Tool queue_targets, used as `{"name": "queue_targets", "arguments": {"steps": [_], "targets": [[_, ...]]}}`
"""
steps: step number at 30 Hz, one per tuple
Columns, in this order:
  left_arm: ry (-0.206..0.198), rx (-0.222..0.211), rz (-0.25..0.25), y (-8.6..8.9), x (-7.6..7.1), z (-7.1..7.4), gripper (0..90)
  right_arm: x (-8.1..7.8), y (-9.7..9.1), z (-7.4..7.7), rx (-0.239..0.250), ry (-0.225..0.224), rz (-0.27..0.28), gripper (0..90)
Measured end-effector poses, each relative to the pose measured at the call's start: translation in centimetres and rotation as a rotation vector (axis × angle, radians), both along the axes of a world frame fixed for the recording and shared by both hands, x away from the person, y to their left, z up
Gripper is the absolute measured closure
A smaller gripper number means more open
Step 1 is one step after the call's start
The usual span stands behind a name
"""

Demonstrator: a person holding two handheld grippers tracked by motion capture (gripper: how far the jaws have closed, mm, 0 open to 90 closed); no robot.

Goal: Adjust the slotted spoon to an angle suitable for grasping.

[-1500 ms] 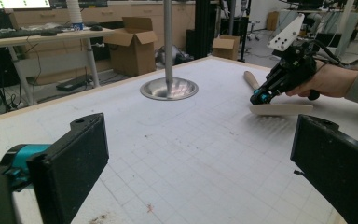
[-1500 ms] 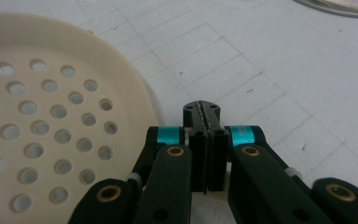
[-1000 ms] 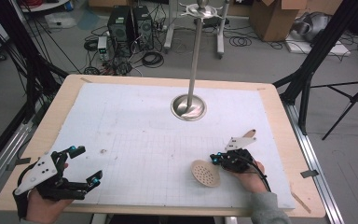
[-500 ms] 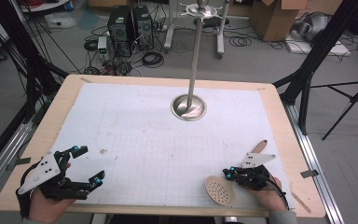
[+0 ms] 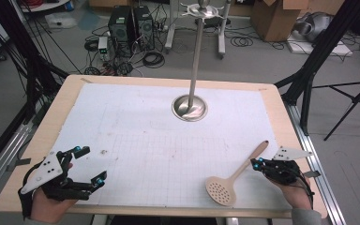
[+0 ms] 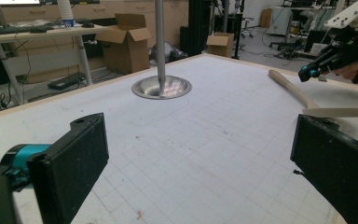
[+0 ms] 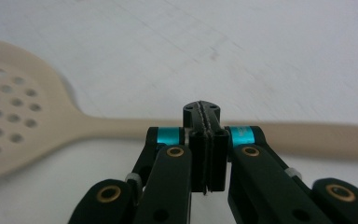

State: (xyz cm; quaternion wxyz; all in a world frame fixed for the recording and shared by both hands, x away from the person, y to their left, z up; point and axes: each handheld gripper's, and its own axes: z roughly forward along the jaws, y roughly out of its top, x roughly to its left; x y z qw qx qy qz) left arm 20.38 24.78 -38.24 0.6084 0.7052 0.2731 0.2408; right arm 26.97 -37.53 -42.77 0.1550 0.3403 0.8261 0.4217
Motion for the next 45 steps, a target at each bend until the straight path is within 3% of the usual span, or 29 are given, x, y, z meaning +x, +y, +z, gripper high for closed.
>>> {"name": "queue_targets", "arguments": {"steps": [5,8,18,25,34,36,40,45], "targets": [[0.002,0.006,-0.003,-0.1,0.1,-0.1,4.5,0.3,-1.7,-1.3,0.015,0.032,-0.070,90.0],[0.007,0.008,-0.005,-0.1,0.2,-0.2,4.5,0.8,-1.9,-2.0,-0.007,0.051,-0.092,90.0],[0.003,0.006,0.008,0.3,-0.2,-0.1,4.5,3.7,0.4,-1.8,-0.027,0.065,-0.088,90.0],[0.005,0.004,0.032,1.2,-0.9,-0.2,4.5,6.6,4.4,-1.9,-0.038,0.069,-0.003,90.0],[0.005,0.006,0.047,1.7,-1.4,-0.2,4.5,8.2,8.3,-1.9,-0.040,0.063,0.096,90.0],[0.006,0.007,0.047,1.7,-1.5,-0.2,4.5,8.5,9.7,-1.8,-0.046,0.062,0.144,90.0],[0.005,0.005,0.047,1.7,-1.5,-0.2,4.5,8.5,9.9,-1.7,-0.028,0.060,0.163,90.0],[0.005,0.004,0.046,1.7,-1.3,-0.2,4.5,7.3,9.3,-0.2,0.012,0.036,0.175,90.0]]}}
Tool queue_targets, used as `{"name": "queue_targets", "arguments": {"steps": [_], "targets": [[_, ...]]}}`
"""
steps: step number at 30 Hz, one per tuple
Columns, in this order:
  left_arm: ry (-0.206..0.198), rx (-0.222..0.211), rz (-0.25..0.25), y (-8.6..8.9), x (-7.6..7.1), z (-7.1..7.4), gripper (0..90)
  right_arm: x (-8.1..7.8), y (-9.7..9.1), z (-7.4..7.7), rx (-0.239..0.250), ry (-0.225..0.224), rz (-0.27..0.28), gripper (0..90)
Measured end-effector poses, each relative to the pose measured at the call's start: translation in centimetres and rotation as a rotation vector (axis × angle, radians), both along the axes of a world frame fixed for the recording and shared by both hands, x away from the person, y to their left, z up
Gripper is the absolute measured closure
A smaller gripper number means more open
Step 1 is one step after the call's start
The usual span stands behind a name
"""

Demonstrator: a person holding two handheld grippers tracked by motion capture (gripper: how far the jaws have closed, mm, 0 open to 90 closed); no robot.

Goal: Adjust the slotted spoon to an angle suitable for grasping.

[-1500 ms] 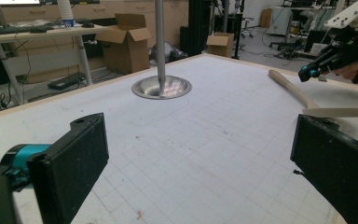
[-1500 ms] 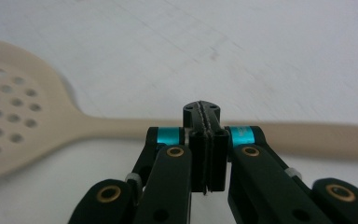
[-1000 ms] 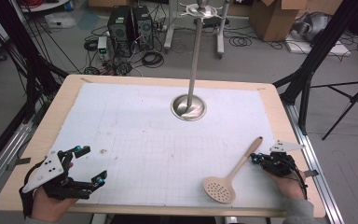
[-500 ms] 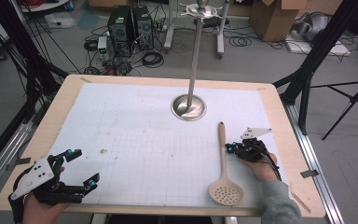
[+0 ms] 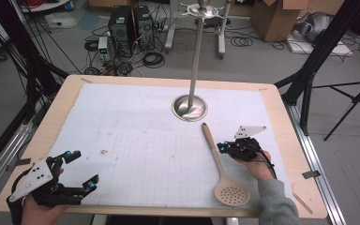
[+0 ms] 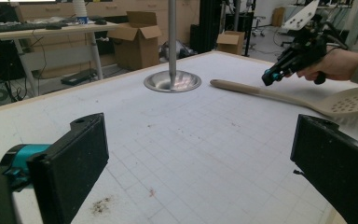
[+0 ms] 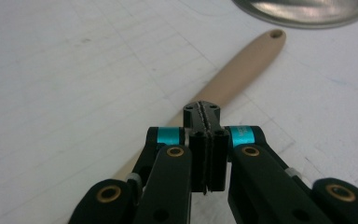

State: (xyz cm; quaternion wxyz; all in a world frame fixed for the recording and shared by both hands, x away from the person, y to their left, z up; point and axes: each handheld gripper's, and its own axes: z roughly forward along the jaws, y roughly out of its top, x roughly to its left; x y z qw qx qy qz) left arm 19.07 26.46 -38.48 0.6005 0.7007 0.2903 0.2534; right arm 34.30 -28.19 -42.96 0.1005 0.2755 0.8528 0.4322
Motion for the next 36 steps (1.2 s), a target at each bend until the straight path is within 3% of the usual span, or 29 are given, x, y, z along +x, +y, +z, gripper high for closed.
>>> {"name": "queue_targets", "arguments": {"steps": [2,3,6,8,12,16,17,18,21,29,36], "targets": [[0.000,0.001,-0.001,0.0,0.0,0.0,4.5,-0.4,0.0,0.3,-0.001,-0.004,0.015,90.0],[-0.001,0.004,-0.006,-0.1,0.1,0.0,4.5,-1.3,0.1,0.6,0.013,-0.003,0.027,90.0],[-0.004,0.001,-0.009,-0.3,0.3,0.1,4.5,-2.5,0.3,0.6,0.058,0.021,0.043,90.0],[-0.005,0.002,-0.016,-0.5,0.4,0.2,4.5,-3.1,0.5,0.5,0.061,0.033,0.058,90.0],[-0.004,0.003,-0.022,-0.8,0.6,0.1,4.5,-3.8,1.1,0.2,0.013,0.045,0.097,90.0],[-0.001,0.004,-0.030,-1.1,1.0,0.1,4.5,-4.6,2.3,-0.2,-0.079,0.051,0.163,90.0],[-0.001,0.004,-0.030,-1.1,1.0,0.1,4.5,-4.6,2.3,-0.2,-0.079,0.051,0.163,90.0],[0.000,0.005,-0.033,-1.1,1.2,0.0,4.5,-4.5,2.5,-0.7,-0.132,0.069,0.164,90.0],[0.000,0.003,-0.035,-1.1,1.3,0.0,4.5,-4.5,2.3,-0.8,-0.121,0.072,0.165,90.0],[-0.002,0.001,-0.040,-1.3,1.3,0.0,4.5,-4.9,1.0,-0.6,-0.159,0.066,0.175,90.0],[-0.001,0.006,-0.037,-1.3,1.2,0.1,4.5,-4.9,-2.5,-0.5,-0.161,0.081,0.157,90.0]]}}
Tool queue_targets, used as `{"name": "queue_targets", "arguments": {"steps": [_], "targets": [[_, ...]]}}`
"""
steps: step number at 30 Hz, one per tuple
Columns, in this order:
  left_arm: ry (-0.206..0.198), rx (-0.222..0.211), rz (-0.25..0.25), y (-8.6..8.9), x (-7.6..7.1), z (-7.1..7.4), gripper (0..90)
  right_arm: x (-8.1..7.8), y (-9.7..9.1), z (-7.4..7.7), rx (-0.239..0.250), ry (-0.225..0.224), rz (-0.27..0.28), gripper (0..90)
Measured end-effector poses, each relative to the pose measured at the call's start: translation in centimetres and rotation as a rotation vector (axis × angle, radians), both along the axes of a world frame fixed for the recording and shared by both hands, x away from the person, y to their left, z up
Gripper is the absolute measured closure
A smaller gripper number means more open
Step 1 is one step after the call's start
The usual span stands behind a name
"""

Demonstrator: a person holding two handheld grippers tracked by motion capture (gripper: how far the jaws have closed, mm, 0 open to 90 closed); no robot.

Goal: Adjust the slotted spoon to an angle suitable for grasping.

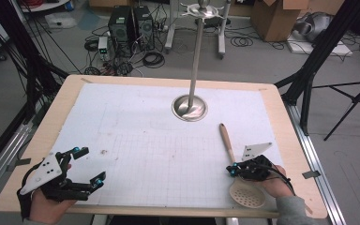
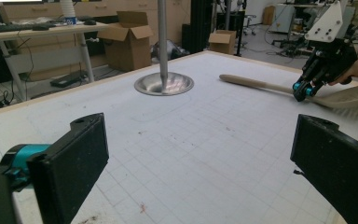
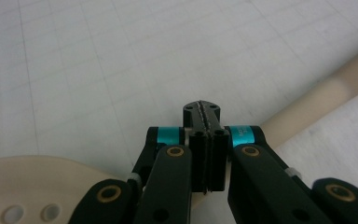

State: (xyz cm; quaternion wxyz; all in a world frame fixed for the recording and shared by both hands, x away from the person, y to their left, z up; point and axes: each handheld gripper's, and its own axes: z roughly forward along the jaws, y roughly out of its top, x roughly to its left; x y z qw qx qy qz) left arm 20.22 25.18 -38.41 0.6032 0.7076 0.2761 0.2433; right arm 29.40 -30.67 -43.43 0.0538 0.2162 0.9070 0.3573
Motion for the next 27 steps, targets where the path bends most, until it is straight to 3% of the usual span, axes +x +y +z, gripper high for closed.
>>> {"name": "queue_targets", "arguments": {"steps": [5,9,13,15,16,22,27], "targets": [[0.001,0.001,0.000,0.0,0.0,0.0,4.5,0.0,-0.8,0.1,0.011,-0.001,-0.016,90.0],[0.000,-0.003,0.002,0.1,0.0,0.0,4.5,0.2,-1.2,1.3,0.103,-0.057,-0.054,90.0],[-0.001,-0.004,-0.002,0.1,0.1,0.0,4.5,1.4,-1.9,2.2,0.136,-0.102,-0.136,90.0],[0.000,-0.007,-0.002,0.0,0.1,0.0,4.5,1.8,-2.1,2.3,0.139,-0.100,-0.157,90.0],[0.000,-0.009,-0.004,0.0,0.1,0.0,4.5,2.7,-2.6,2.0,0.132,-0.086,-0.209,90.0],[0.007,-0.007,0.002,0.1,0.1,-0.2,4.5,4.9,-3.3,0.5,0.119,-0.054,-0.279,90.0],[0.007,-0.002,0.011,0.5,-0.1,-0.2,4.5,5.9,-2.9,-0.3,0.136,-0.032,-0.268,90.0]]}}
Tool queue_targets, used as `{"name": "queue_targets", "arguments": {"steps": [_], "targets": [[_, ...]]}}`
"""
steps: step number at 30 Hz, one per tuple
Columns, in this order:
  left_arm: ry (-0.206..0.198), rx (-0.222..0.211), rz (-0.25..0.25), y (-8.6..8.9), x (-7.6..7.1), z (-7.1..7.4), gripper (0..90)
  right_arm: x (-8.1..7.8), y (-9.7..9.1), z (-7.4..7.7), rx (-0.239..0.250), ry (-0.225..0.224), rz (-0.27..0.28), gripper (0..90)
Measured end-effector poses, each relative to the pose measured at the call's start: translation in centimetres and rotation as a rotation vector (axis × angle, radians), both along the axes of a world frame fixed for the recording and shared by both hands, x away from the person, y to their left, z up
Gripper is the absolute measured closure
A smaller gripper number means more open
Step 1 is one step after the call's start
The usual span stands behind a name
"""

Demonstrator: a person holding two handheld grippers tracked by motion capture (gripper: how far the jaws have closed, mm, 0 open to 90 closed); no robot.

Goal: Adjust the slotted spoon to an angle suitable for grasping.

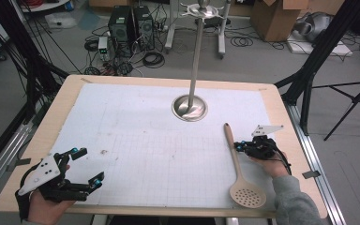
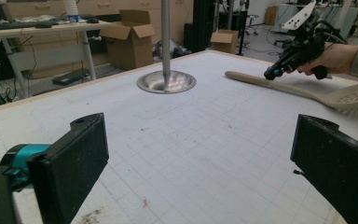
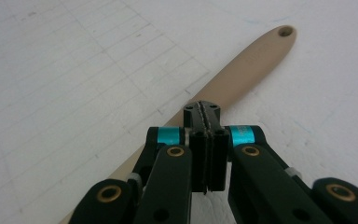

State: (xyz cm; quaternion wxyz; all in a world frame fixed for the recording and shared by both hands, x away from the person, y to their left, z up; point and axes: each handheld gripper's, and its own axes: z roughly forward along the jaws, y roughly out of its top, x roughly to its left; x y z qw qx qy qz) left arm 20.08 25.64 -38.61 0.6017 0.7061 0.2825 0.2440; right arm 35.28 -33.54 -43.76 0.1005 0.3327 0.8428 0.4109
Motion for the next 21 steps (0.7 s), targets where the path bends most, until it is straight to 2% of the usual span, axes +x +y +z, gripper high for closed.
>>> {"name": "queue_targets", "arguments": {"steps": [4,5,6,10,11,12,13,16,19,20,21], "targets": [[0.002,0.001,0.012,0.3,-0.3,-0.1,4.5,0.2,0.6,0.0,0.000,-0.004,0.031,90.0],[0.005,0.003,0.016,0.4,-0.4,-0.2,4.5,0.4,1.2,0.0,-0.013,-0.007,0.069,90.0],[0.005,0.003,0.016,0.4,-0.4,-0.2,4.5,0.4,1.2,0.0,-0.013,-0.007,0.069,90.0],[-0.002,0.003,0.023,0.5,-0.8,0.0,4.5,1.0,3.6,0.5,-0.059,0.002,0.189,90.0],[-0.002,0.003,0.023,0.5,-0.8,0.0,4.5,1.0,3.6,0.5,-0.059,0.002,0.189,90.0],[-0.004,-0.001,0.027,0.8,-0.9,0.0,4.5,1.2,4.6,0.7,-0.066,0.005,0.240,90.0],[-0.004,-0.003,0.030,0.8,-0.9,0.0,4.5,1.3,5.1,0.8,-0.080,0.007,0.256,90.0],[-0.001,-0.001,0.032,1.0,-0.9,-0.1,4.5,1.5,5.7,1.0,-0.095,0.007,0.280,90.0],[-0.001,-0.001,0.032,0.9,-1.0,-0.1,4.5,1.4,5.6,0.9,-0.110,0.008,0.276,90.0],[-0.001,-0.001,0.032,0.9,-1.0,-0.1,4.5,1.4,5.6,0.9,-0.110,0.008,0.276,90.0],[-0.002,0.001,0.029,0.9,-0.9,-0.1,4.5,1.2,5.3,1.5,-0.086,-0.010,0.257,90.0]]}}
